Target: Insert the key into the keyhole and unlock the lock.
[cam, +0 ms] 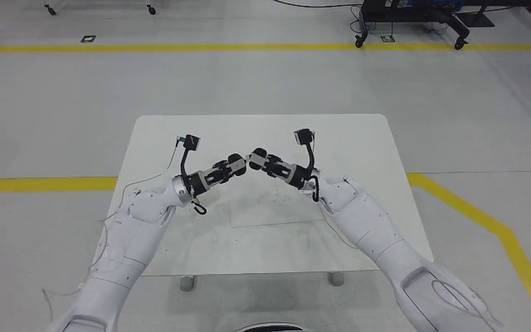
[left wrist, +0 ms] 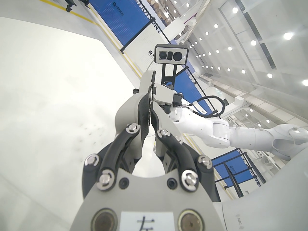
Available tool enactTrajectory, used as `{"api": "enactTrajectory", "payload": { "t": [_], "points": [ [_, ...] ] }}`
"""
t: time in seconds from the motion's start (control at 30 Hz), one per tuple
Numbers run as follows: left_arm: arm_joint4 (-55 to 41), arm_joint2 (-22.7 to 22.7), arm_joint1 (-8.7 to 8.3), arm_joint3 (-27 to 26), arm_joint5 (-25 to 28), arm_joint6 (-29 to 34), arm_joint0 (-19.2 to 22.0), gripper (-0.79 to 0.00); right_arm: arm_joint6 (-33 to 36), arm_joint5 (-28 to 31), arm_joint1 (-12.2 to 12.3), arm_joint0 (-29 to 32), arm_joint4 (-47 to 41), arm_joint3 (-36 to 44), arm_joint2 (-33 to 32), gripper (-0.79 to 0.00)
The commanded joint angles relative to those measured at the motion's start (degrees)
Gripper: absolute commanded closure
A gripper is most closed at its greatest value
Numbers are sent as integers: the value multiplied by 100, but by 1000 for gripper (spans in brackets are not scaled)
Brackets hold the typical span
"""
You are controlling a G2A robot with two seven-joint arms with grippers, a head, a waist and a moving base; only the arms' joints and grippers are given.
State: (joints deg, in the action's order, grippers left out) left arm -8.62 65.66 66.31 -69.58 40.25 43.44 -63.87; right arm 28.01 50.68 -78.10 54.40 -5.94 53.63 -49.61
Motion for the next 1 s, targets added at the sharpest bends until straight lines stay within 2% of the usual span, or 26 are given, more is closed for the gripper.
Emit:
{"api": "enactTrajectory", "payload": {
  "t": [0.0, 0.27, 0.47, 0.53, 0.63, 0.97],
  "points": [
    [15, 25, -8, -7, 10, -24, -7, 0, 193, 43, 9, -18, -31, -7, 7, 0],
    [42, 61, -28, -55, 3, -63, -44, 0, 725, 46, 68, -30, 85, 47, 4, 0],
    [141, 66, -40, -93, 19, -103, -63, 0, 1084, -19, 96, -19, -201, 78, 0, 0],
    [222, 70, -46, -113, 25, -141, -78, 0, 1137, -37, 101, -20, -308, 69, -17, -120],
    [388, 86, -53, -157, 37, -253, -103, 0, 1191, -57, 107, -29, -424, 38, -41, -185],
    [769, 72, -62, -356, -17, -546, -195, 0, 1197, -177, 87, -62, -448, -6, -11, -139]
  ]
}}
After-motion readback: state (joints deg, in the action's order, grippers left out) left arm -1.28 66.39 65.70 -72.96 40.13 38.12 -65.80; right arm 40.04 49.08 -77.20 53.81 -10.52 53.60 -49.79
